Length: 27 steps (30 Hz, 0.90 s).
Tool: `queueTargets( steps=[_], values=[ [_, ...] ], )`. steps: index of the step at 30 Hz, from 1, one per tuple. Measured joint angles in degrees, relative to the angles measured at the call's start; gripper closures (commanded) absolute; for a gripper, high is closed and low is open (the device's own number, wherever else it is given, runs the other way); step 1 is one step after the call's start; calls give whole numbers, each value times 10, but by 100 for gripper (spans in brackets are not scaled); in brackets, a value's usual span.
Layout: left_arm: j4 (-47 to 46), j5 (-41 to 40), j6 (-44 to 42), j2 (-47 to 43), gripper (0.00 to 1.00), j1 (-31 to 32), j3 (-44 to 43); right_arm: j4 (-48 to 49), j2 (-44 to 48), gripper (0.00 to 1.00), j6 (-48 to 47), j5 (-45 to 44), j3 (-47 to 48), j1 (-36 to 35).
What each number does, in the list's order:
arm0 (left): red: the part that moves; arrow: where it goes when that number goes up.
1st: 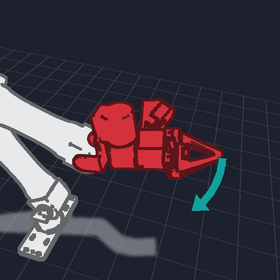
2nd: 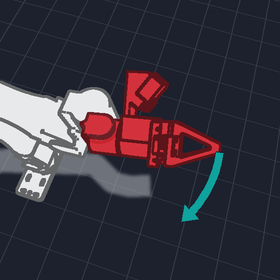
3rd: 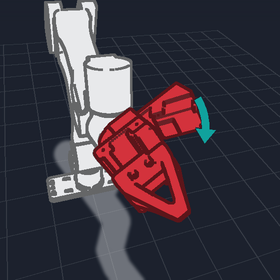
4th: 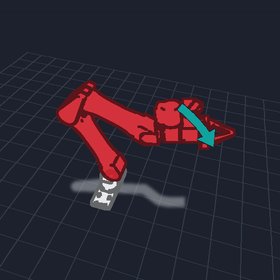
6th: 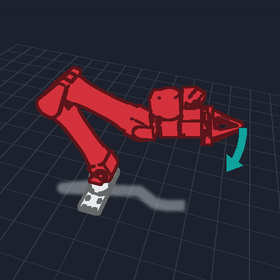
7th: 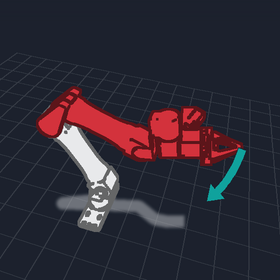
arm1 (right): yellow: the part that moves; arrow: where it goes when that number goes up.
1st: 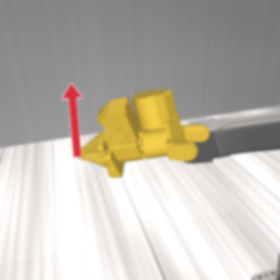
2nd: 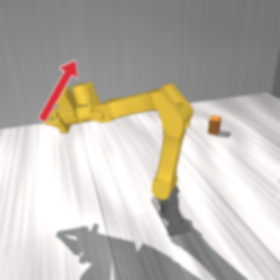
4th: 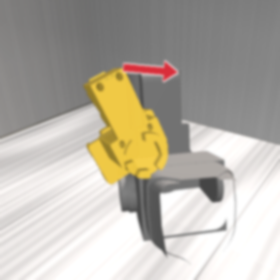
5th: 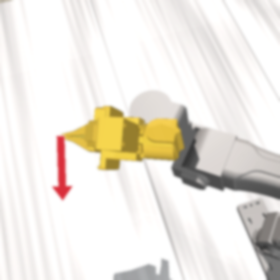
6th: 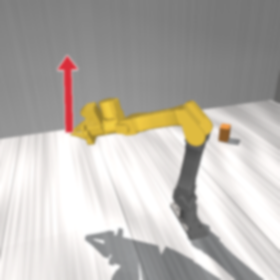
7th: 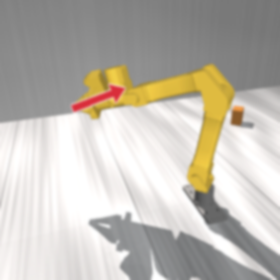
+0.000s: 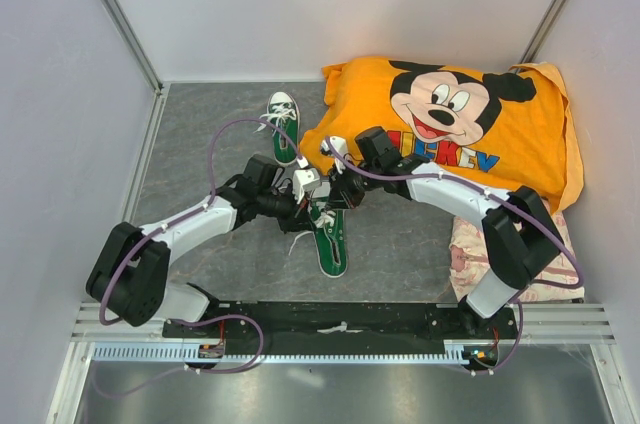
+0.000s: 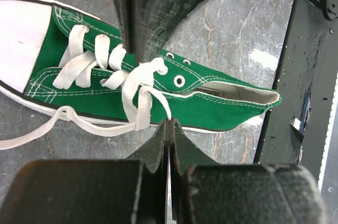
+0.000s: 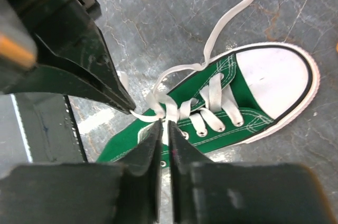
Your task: Tie the shoes
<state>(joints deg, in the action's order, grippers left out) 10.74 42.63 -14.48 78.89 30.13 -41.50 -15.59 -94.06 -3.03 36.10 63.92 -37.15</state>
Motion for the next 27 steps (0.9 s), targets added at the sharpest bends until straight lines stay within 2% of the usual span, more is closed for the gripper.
queueTargets(
  steps=[1,4,15,17,18,20,21,27],
  values=[
    [-1,0,0,3,99,0,0,-1,-1,67,-2,1,0,0],
    [2,0,0,3,99,0,0,-11,-8,63,-13,2,4,-2],
    [42,-2,-23,1,99,0,0,-53,-49,62,-61,-9,19,-30],
    [42,-3,-24,2,98,0,0,-55,-51,66,-66,-13,19,-33],
    [42,-2,-24,2,99,0,0,-56,-51,75,-69,-16,19,-34],
    [42,-3,-24,4,98,0,0,-56,-51,86,-75,-23,19,-35],
    [42,-3,-24,5,98,0,0,-56,-51,100,-78,-27,19,-35],
    [40,-2,-24,9,98,0,0,-54,-50,100,-77,-43,19,-35]
  ],
)
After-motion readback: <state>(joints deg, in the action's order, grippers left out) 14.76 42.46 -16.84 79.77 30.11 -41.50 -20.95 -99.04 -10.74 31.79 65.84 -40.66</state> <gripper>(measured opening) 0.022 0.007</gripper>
